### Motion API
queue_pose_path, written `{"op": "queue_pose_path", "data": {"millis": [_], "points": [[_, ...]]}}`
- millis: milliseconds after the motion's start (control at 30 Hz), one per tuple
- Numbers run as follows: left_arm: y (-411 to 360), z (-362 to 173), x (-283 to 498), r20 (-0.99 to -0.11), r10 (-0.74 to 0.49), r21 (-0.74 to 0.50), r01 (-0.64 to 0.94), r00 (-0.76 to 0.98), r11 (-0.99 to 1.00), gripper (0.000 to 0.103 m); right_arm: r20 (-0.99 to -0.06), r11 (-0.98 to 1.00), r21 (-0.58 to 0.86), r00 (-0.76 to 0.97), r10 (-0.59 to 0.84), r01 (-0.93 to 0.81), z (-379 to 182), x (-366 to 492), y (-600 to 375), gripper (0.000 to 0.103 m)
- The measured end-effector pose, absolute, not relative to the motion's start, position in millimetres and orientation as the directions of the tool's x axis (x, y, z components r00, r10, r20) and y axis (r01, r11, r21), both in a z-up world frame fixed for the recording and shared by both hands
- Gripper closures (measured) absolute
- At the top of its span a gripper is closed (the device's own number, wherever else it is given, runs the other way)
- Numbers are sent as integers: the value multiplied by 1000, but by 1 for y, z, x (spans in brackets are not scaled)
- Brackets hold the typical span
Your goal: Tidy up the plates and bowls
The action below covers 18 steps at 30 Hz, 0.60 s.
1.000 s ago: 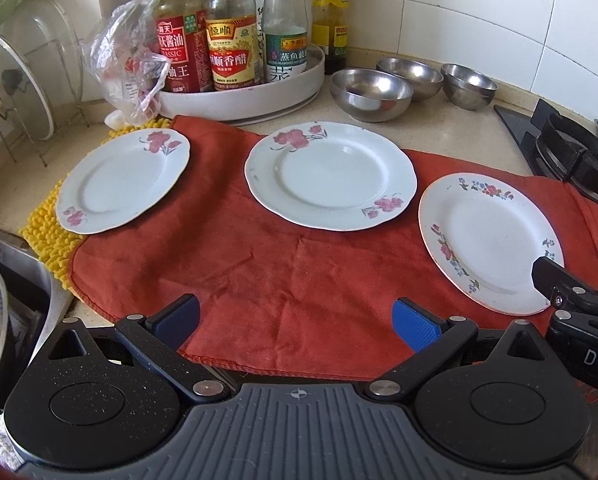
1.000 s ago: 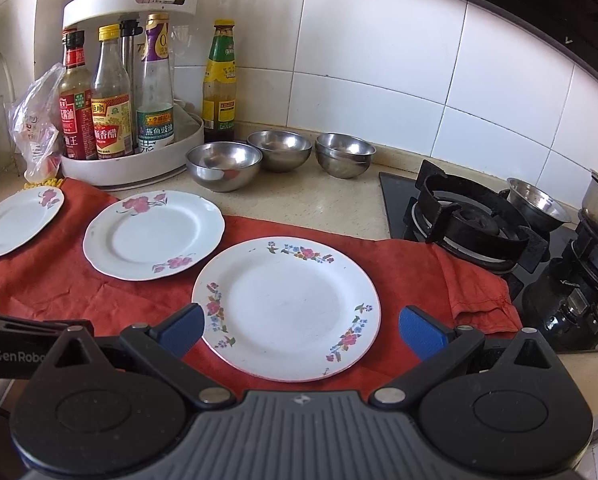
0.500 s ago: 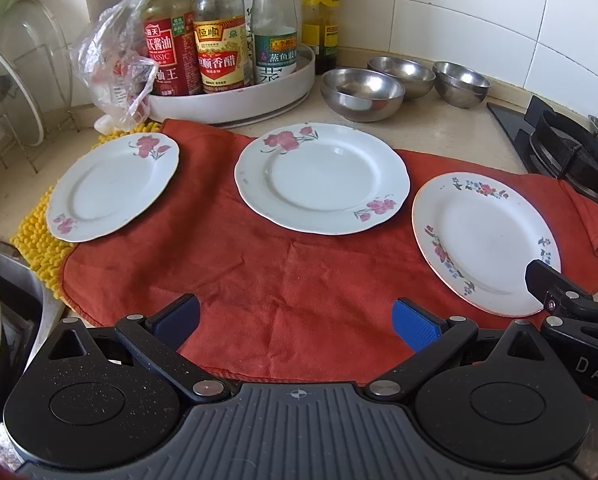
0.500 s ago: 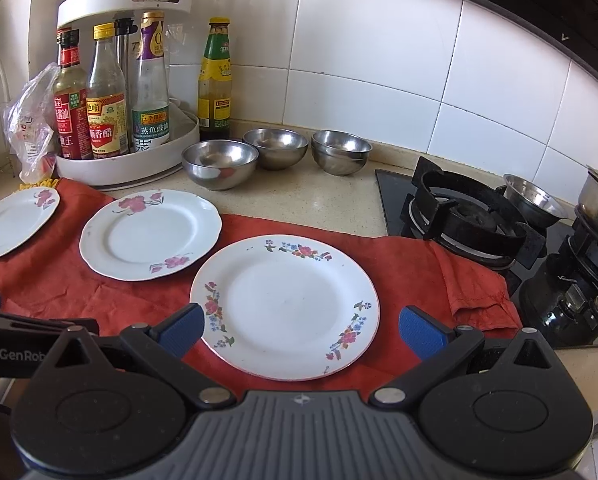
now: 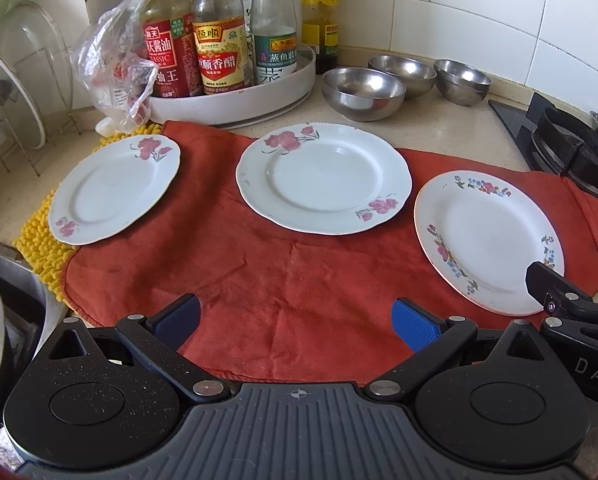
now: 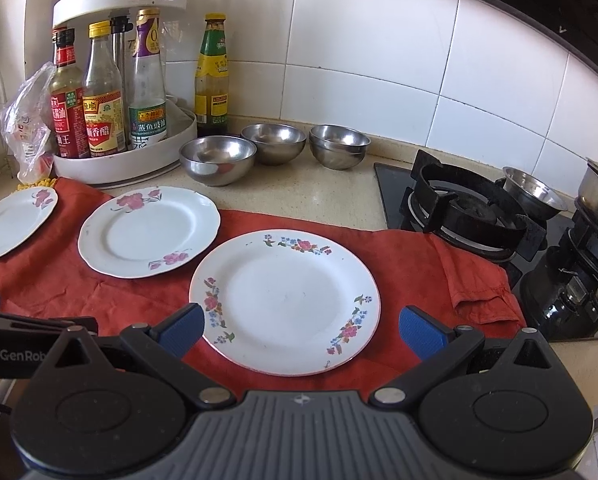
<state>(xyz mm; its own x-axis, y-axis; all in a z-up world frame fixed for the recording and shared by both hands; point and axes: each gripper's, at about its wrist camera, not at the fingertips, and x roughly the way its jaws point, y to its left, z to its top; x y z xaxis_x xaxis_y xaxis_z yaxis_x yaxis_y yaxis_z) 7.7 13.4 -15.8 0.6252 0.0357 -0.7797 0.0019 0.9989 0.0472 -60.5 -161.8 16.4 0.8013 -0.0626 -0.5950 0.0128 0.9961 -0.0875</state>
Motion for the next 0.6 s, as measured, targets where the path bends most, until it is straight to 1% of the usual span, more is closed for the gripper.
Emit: {"op": "queue_pose_path", "data": {"millis": [367,600], "points": [[10,-17,6,-778,43,62,8,627,998,1,-602,996,-83,795,-69,24,14,-63,-164,0],[10,-19,8,-792,29,44,9,609,999,1,-605,996,-89,792,-79,31,14,-62,-164,0]]}}
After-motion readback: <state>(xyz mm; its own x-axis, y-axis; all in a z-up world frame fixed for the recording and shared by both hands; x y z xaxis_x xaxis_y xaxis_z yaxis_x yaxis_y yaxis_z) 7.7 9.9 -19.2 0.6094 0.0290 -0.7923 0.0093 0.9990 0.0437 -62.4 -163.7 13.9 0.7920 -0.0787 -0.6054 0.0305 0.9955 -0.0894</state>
